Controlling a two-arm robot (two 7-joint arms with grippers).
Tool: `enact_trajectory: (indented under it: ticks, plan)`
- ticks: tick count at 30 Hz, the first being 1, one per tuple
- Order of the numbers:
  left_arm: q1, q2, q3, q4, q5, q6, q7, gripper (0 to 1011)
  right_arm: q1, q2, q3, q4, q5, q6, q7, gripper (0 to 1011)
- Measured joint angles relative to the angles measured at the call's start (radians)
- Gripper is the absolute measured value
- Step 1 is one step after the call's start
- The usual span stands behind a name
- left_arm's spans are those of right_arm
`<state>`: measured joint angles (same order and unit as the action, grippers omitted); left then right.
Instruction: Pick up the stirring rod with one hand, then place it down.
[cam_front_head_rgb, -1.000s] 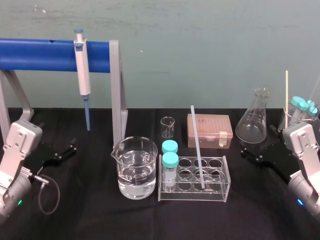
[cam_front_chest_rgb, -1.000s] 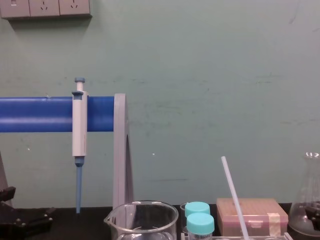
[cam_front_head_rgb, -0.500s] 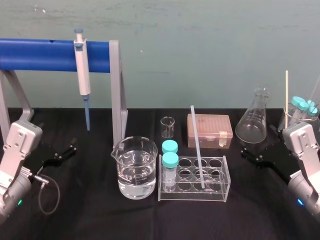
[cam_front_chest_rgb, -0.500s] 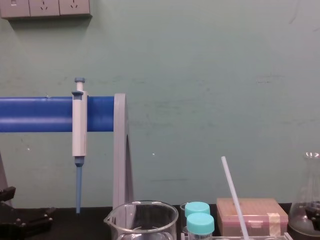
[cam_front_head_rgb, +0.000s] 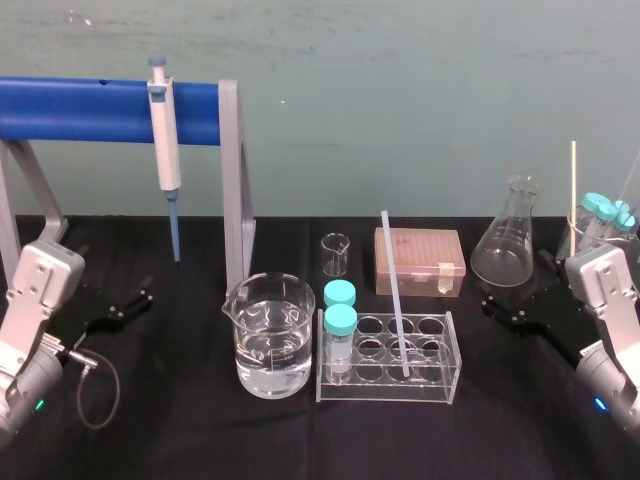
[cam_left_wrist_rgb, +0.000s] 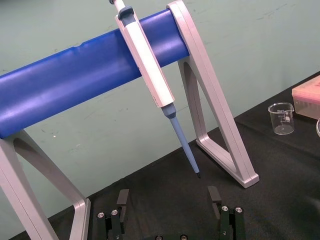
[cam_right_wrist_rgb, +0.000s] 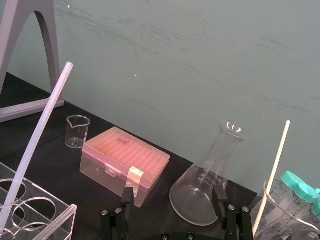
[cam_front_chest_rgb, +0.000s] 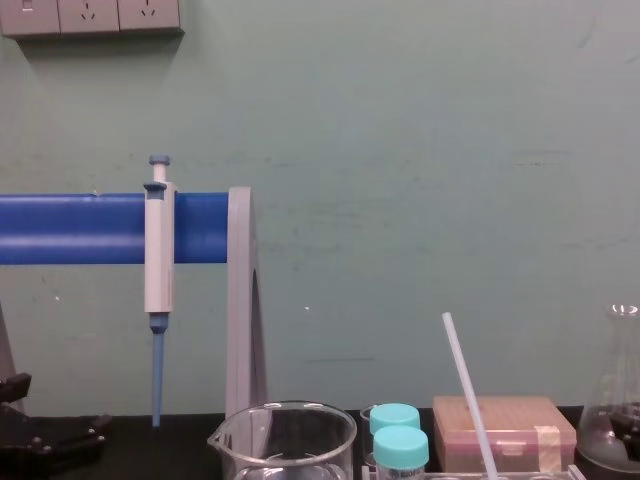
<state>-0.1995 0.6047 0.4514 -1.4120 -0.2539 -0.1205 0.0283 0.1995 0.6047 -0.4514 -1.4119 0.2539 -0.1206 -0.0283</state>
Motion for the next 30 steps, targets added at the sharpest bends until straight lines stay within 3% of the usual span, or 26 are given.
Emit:
enact_trajectory:
  ticks: [9,15,20,24,30]
  plan:
    - [0.000,0.000,0.000,0.000,0.000,0.000,0.000,1000,0.000,0.000,0.000,0.000,0.000,0.000,0.000,1003]
    - [0.000,0.000,0.000,0.000,0.000,0.000,0.000,1000,0.002,-0.018,0.035,-0.001,0.030,-0.001,0.023,1003]
    - [0.000,0.000,0.000,0.000,0.000,0.000,0.000,1000,0.013,-0.044,0.087,-0.030,0.140,0.037,0.095,1003]
    - [0.000,0.000,0.000,0.000,0.000,0.000,0.000,1000,0.028,-0.065,0.122,-0.061,0.236,0.098,0.167,1003]
    - [0.000,0.000,0.000,0.000,0.000,0.000,0.000,1000,0.053,-0.090,0.136,-0.079,0.325,0.194,0.251,1003]
